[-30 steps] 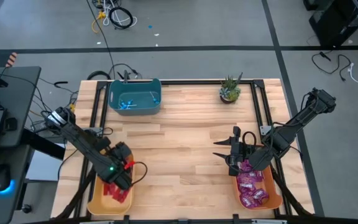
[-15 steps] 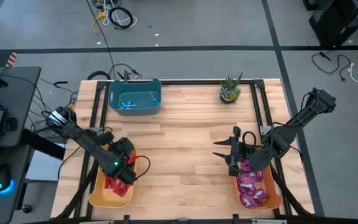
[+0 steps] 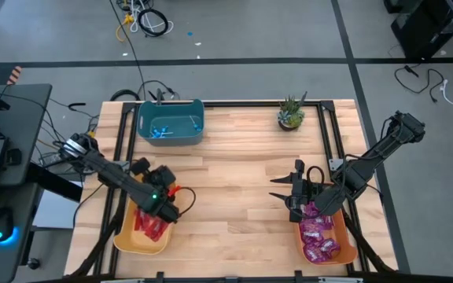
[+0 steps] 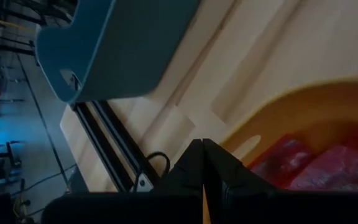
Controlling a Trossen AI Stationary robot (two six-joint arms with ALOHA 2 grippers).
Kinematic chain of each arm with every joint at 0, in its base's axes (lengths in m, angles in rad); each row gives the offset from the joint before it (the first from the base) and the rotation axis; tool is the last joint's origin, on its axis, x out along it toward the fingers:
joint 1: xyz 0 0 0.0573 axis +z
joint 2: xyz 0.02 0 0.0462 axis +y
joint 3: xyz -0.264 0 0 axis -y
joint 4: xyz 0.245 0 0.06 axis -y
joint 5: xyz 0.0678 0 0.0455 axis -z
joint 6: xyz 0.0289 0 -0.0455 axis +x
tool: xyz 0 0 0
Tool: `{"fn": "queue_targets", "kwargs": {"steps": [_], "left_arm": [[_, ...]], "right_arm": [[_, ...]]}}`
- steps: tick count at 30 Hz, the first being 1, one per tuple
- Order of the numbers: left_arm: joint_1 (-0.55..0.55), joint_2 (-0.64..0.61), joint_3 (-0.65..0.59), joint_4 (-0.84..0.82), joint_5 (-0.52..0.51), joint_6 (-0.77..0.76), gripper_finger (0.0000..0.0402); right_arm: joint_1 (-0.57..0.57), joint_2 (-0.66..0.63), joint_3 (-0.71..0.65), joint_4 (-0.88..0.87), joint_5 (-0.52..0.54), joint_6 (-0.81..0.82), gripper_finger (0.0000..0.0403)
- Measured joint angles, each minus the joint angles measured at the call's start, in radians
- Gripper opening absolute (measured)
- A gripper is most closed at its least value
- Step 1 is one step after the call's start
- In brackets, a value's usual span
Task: Sort candy
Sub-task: Move the yellow bin to the middle left of the table
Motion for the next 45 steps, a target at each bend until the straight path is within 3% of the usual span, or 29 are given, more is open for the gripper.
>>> {"fn": "queue_targets", "kwargs": {"steps": [14, 22, 25, 32, 36, 40, 45], "left_arm": [[0.096, 0.000, 0.000, 0.000, -0.124, 0.081, 0.0000], [0.091, -0.038, 0.050, -0.001, -0.111, 0.111, 0.0000], [0.076, -0.048, 0.129, 0.000, -0.041, 0.159, 0.0000], [0.014, -0.049, 0.357, 0.014, 0.301, 0.234, 0.0000], [-0.081, -0.050, 0.449, 0.134, 0.482, 0.243, 0.0000], [-0.188, -0.049, 0.457, 0.325, 0.516, 0.262, 0.0000], [-0.301, -0.005, 0.440, 0.389, 0.514, 0.155, 0.0000]], "right_arm": [[0.000, 0.000, 0.000, 0.000, 0.000, 0.000, 0.0168], [-0.001, 0.000, 0.000, -0.001, 0.000, 0.000, 0.0168], [-0.003, 0.000, 0.000, -0.001, 0.000, 0.000, 0.0168], [-0.007, 0.000, 0.000, 0.000, 0.000, 0.000, 0.0168], [-0.007, 0.000, 0.000, -0.001, 0.000, 0.002, 0.0168], [-0.007, 0.000, 0.000, 0.000, 0.000, 0.002, 0.0168], [-0.007, 0.001, 0.000, 0.000, 0.000, 0.001, 0.0168]]}}
